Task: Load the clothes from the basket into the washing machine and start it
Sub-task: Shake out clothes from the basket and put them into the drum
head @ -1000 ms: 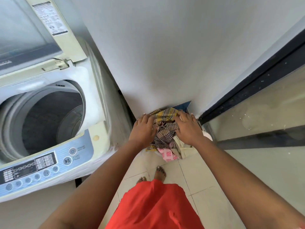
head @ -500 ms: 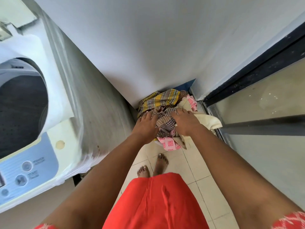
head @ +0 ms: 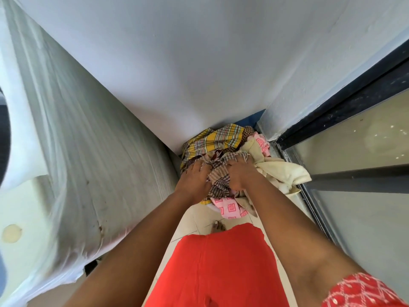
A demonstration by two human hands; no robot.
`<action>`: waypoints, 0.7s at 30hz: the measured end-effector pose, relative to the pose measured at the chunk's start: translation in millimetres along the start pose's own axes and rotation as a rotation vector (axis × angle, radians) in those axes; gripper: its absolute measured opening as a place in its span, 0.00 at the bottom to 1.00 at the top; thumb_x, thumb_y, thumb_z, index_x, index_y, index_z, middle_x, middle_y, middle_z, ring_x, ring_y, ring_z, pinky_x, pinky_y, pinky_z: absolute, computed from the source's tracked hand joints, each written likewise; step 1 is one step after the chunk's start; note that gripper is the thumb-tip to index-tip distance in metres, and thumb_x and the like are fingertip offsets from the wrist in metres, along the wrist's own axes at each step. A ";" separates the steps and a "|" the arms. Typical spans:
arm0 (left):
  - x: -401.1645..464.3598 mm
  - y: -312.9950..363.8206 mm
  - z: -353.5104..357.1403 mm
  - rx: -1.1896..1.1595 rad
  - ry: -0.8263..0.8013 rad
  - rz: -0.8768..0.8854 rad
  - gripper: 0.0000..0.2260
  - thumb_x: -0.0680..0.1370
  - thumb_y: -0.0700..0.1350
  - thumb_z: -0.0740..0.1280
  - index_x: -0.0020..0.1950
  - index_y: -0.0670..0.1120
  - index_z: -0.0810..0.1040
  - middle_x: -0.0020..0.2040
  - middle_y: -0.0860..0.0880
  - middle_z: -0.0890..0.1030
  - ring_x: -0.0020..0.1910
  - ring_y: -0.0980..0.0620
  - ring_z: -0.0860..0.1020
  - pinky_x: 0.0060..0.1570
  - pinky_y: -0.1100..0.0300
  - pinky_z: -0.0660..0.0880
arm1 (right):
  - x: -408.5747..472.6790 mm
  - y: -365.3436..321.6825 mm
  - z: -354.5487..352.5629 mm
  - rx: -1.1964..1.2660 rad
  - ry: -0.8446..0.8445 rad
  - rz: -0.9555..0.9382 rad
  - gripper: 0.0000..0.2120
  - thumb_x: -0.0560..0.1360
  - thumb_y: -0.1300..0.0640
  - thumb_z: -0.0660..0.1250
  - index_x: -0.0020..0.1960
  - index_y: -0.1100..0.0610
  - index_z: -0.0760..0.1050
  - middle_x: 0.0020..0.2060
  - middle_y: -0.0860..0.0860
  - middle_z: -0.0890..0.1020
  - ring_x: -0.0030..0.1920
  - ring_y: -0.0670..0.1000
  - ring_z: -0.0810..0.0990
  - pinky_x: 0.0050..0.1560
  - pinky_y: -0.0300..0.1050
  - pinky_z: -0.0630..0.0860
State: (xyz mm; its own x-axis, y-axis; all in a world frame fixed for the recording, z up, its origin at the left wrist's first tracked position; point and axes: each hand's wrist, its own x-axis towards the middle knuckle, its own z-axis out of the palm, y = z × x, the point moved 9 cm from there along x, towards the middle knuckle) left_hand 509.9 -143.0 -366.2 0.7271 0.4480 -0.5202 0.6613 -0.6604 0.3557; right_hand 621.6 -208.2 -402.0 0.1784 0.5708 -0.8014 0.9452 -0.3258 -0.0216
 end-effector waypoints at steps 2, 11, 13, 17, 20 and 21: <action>-2.3 1.1 -9.5 -0.021 0.000 -0.007 0.25 0.80 0.49 0.63 0.76 0.46 0.63 0.77 0.43 0.61 0.74 0.42 0.63 0.69 0.44 0.68 | -3.6 2.0 -7.4 -0.009 0.010 -0.019 0.36 0.71 0.50 0.71 0.76 0.56 0.64 0.78 0.52 0.58 0.77 0.58 0.54 0.75 0.67 0.46; -7.6 3.2 -41.0 -0.220 0.012 -0.076 0.22 0.81 0.47 0.64 0.75 0.48 0.65 0.73 0.46 0.67 0.66 0.44 0.72 0.62 0.46 0.75 | -30.5 -10.2 -57.7 0.192 0.145 -0.163 0.27 0.76 0.50 0.63 0.73 0.58 0.68 0.73 0.53 0.65 0.70 0.57 0.67 0.73 0.62 0.58; -15.5 7.6 -47.3 -0.286 -0.008 -0.104 0.24 0.81 0.47 0.65 0.75 0.47 0.64 0.73 0.45 0.67 0.66 0.44 0.73 0.61 0.47 0.75 | -45.0 -18.9 -75.7 0.235 0.162 -0.202 0.27 0.77 0.49 0.63 0.73 0.57 0.68 0.72 0.53 0.68 0.70 0.57 0.68 0.73 0.61 0.58; -22.5 12.6 -59.5 -0.302 -0.021 -0.132 0.23 0.81 0.48 0.65 0.75 0.47 0.65 0.74 0.45 0.66 0.66 0.44 0.73 0.61 0.47 0.75 | -55.2 -9.0 -72.2 0.157 0.093 -0.108 0.27 0.76 0.49 0.62 0.72 0.59 0.69 0.70 0.55 0.70 0.69 0.58 0.70 0.71 0.59 0.62; -15.2 8.1 -53.7 -0.316 0.000 -0.131 0.22 0.81 0.49 0.64 0.75 0.48 0.66 0.73 0.46 0.67 0.66 0.45 0.73 0.61 0.47 0.75 | -40.2 0.9 -35.4 0.055 -0.030 -0.054 0.31 0.74 0.52 0.69 0.75 0.56 0.67 0.78 0.53 0.57 0.77 0.58 0.57 0.75 0.62 0.56; -12.1 5.2 -48.0 -0.320 0.006 -0.128 0.22 0.81 0.49 0.64 0.75 0.48 0.66 0.73 0.46 0.67 0.66 0.45 0.72 0.62 0.47 0.75 | -32.7 3.5 -23.2 0.026 -0.053 -0.041 0.33 0.74 0.51 0.70 0.76 0.55 0.64 0.79 0.52 0.53 0.78 0.59 0.52 0.75 0.64 0.53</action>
State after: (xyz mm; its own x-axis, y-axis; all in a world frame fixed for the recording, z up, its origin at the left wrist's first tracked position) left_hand 513.3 -122.9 -320.8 0.6353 0.5191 -0.5717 0.7705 -0.3765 0.5143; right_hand 625.5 -210.5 -362.0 0.1245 0.5436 -0.8300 0.9440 -0.3226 -0.0697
